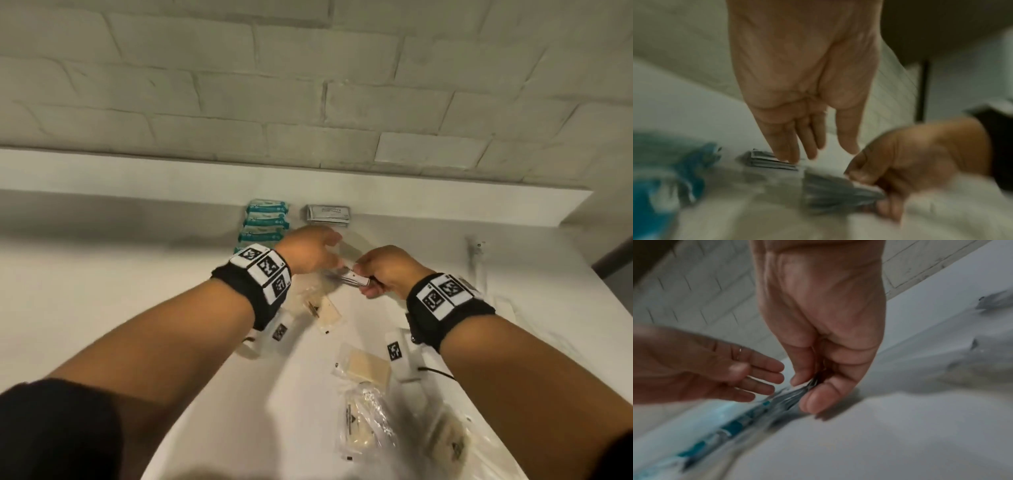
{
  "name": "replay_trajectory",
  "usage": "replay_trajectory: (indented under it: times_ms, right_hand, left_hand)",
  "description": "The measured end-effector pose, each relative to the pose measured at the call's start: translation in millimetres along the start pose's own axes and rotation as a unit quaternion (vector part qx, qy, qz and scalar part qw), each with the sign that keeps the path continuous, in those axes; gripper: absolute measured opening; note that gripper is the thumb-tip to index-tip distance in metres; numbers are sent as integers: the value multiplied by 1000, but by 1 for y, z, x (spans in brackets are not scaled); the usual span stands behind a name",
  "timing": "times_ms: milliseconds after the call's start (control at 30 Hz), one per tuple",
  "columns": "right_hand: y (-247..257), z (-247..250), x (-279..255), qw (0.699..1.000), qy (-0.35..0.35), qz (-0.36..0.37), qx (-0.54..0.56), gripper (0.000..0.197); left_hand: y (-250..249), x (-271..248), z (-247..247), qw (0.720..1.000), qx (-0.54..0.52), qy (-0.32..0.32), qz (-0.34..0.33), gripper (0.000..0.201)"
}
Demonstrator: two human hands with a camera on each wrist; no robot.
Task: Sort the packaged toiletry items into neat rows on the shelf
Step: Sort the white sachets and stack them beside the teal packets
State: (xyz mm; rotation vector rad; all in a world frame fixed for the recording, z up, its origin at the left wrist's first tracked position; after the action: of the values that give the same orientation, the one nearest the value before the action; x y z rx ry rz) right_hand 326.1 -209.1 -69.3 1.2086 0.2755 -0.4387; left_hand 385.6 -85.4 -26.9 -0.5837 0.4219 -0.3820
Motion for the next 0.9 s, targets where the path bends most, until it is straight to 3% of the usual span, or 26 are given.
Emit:
replay_trajectory:
  times_ms: [67, 133, 200, 267, 333, 400, 633, 733, 900]
  right_hand:
    - [0, -2, 11, 1000, 9, 0, -21, 18]
    - [1, -3, 21, 998, 11, 4, -60, 25]
    - [9, -1, 28, 987, 11, 28, -160, 30]
    - [24, 1, 30, 947, 14, 85, -309, 43]
    - [31, -4, 29, 878, 33, 125, -460, 55]
    - [31, -10, 33, 835, 47, 140, -530, 54]
    - [54, -23, 58, 794, 61, 181, -576, 36]
    - [63, -31, 71, 780, 67, 194, -591, 30]
    - [70, -32, 86, 791, 57, 190, -579, 29]
  left_hand:
    - [-11, 6, -16, 977, 202, 61, -38, 40]
    - [-15, 13, -26, 959, 269, 65, -61, 13]
    - [-18, 19, -30, 953, 288, 52, -78, 17]
    - [-17, 26, -32, 948, 304, 43, -84, 16]
    - [-16, 32, -34, 945, 312, 43, -89, 23]
    - [-15, 36, -36, 944, 314, 39, -91, 26]
    - [-12, 58, -21, 950, 302, 23, -78, 36]
    - [-9, 67, -12, 950, 305, 14, -69, 31]
    - [1, 79, 0, 955, 293, 3, -40, 25]
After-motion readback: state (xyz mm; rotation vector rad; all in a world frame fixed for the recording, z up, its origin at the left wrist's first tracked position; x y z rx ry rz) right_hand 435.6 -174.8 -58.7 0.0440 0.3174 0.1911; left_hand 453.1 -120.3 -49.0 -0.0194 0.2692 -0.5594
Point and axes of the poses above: each hand's wrist, its own x-axis towards the middle knuckle, its own z-axis out of the back of the hand, y = z × x, the point moved 10 cm from there along x, towards the middle knuckle, and after that the axes turned 6 degrees about z, right-handed, at the moved point
